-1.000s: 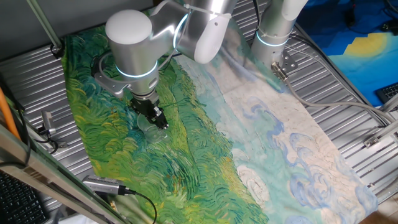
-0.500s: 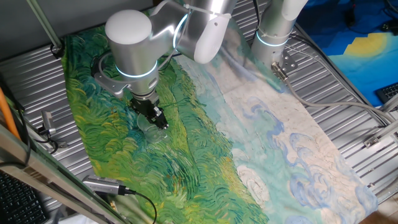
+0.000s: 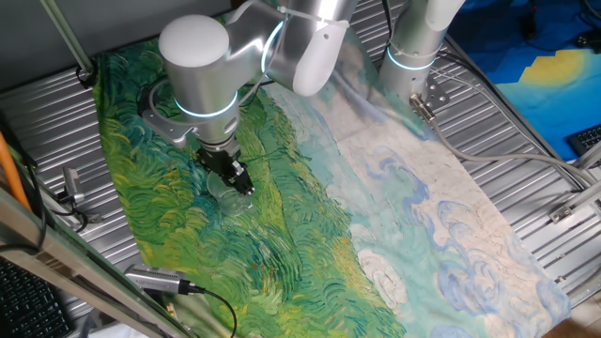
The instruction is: Pick up the cup
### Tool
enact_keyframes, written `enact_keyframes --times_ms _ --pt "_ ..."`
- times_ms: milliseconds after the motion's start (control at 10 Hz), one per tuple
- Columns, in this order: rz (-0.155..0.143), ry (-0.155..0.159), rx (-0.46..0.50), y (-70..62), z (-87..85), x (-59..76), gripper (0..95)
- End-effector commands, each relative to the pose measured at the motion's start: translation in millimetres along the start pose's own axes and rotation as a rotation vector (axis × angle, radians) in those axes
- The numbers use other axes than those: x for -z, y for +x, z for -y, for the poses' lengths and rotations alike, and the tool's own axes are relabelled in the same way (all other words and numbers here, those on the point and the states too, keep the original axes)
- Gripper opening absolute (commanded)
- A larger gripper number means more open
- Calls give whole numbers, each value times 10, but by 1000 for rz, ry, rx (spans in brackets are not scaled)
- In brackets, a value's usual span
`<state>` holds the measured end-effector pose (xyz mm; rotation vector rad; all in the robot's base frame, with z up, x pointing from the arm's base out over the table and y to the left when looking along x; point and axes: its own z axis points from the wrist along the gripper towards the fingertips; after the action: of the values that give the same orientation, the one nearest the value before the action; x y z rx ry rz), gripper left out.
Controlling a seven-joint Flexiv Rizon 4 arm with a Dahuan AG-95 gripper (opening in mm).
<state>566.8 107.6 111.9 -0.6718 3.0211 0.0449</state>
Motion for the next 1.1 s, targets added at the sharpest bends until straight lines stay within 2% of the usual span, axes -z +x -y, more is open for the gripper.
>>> enact_keyframes --times_ms 100,200,1100 --pt "-4 5 -5 3 0 -9 760" --pt "-4 6 -6 3 0 -9 570" --pt "-4 6 -6 3 0 -9 570"
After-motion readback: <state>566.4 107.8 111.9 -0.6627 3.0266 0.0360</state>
